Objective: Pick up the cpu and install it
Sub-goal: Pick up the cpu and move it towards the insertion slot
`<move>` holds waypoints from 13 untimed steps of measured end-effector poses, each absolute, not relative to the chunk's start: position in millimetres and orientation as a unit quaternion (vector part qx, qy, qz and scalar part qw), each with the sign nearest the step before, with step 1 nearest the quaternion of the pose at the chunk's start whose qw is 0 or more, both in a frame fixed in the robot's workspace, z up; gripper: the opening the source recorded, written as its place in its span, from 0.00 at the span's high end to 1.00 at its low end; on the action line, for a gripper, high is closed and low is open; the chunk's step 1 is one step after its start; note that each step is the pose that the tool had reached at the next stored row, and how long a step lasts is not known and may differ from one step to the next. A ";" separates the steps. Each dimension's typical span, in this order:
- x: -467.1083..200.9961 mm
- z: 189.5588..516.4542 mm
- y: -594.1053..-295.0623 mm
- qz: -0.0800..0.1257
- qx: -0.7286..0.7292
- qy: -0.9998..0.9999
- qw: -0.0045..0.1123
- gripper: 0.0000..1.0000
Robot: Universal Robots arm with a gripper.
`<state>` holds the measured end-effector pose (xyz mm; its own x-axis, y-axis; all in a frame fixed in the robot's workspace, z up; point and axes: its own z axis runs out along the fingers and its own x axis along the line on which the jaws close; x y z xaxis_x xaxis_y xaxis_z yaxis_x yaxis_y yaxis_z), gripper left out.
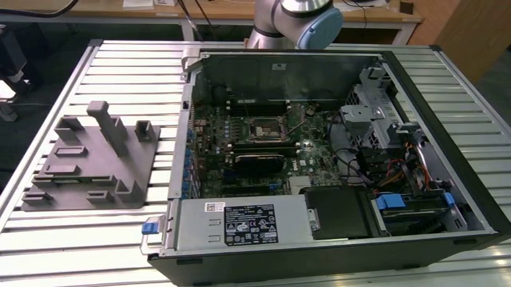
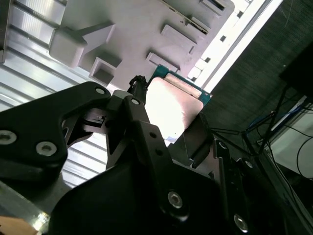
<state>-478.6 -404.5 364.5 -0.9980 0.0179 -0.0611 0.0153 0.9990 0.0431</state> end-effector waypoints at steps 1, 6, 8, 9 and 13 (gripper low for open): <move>-478.6 366.6 -404.4 0.021 0.008 0.999 0.031 0.45; -478.6 377.9 -404.4 0.021 0.008 0.999 0.031 0.45; -478.6 381.7 -404.4 0.021 0.008 0.999 0.031 0.45; -478.6 383.2 -404.4 0.021 0.008 0.999 0.031 0.45; -478.6 390.9 -404.4 0.021 0.008 0.999 0.031 0.45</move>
<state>-478.6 -404.4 390.9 -0.9979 0.0179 -0.0621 0.0153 0.9990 0.0431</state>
